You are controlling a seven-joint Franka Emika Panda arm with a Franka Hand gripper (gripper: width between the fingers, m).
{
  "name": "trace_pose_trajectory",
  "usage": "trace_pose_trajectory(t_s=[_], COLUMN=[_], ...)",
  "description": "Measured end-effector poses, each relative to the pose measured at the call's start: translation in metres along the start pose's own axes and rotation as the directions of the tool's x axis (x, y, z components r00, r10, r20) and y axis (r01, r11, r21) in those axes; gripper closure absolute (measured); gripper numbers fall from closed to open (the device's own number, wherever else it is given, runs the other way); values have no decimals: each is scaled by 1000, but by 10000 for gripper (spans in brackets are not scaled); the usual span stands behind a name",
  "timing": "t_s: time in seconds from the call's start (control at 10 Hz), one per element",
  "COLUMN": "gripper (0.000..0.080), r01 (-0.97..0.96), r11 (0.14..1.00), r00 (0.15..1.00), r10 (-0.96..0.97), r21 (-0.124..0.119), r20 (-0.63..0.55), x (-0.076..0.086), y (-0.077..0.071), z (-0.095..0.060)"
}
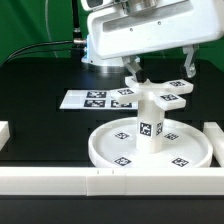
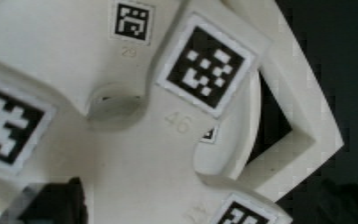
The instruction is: Assemble round table
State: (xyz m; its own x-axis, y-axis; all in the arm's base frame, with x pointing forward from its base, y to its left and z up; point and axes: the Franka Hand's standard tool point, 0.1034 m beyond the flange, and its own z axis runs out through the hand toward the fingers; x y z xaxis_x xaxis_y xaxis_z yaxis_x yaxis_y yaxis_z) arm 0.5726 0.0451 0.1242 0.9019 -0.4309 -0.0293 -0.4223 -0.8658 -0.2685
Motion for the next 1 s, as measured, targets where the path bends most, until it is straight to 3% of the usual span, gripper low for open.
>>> trace_pose_trajectory(t_s=[0.2, 0.4, 0.8, 1.0], gripper=[151, 150, 150, 150], r01=[265, 512, 713, 814], r11=[963, 855, 696, 576], r00=[964, 859, 701, 581], r10=[-265, -512, -711, -811], r21=[-40, -87, -85, -76], r20=[-2, 27, 55, 69], x=[0, 0, 0, 0], y=[-3, -13, -11, -9], z=[0, 3, 4, 4])
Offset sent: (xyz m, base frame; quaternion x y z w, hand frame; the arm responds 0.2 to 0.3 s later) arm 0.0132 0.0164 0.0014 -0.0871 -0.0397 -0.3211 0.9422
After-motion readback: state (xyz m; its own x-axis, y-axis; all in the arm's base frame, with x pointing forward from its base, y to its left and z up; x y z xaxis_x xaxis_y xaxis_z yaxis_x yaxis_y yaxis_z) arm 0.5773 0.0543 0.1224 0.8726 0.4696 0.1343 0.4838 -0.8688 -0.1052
